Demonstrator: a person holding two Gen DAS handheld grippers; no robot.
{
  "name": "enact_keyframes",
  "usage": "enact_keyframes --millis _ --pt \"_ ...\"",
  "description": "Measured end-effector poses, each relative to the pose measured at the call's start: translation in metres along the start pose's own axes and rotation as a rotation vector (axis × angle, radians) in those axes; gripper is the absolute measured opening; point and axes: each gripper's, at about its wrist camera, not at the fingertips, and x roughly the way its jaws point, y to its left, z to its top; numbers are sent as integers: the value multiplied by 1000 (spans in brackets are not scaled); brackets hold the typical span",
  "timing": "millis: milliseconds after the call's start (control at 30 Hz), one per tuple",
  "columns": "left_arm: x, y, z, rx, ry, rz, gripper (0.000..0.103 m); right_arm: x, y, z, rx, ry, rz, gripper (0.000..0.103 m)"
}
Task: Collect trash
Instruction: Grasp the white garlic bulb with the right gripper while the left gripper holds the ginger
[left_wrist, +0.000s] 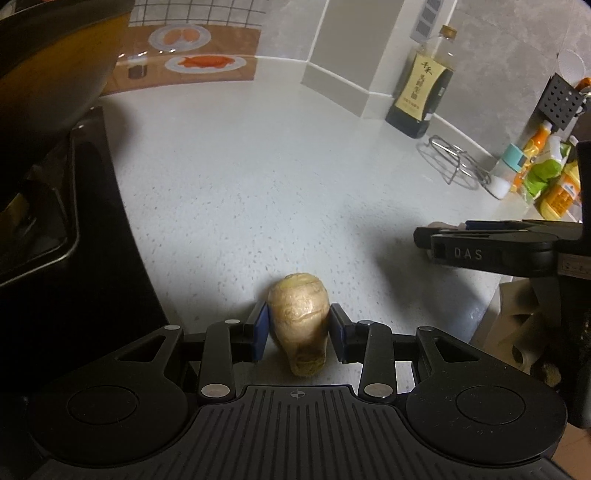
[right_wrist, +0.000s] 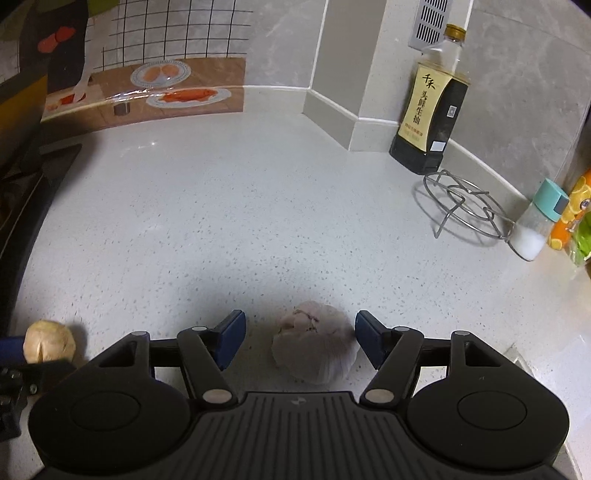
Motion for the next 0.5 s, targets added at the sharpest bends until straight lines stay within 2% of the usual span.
enact_keyframes --millis 67,133,500 --pt "-2 3 -2 -27 -6 -9 40 -1 1 1 -12 -6 -6 50" --pt "-3 5 -3 -32 -7 -14 40 -3 4 1 -32 -12 -1 45" --pt "-5 2 -6 3 -9 -14 40 -30 29 -12 -86 -15 140 44"
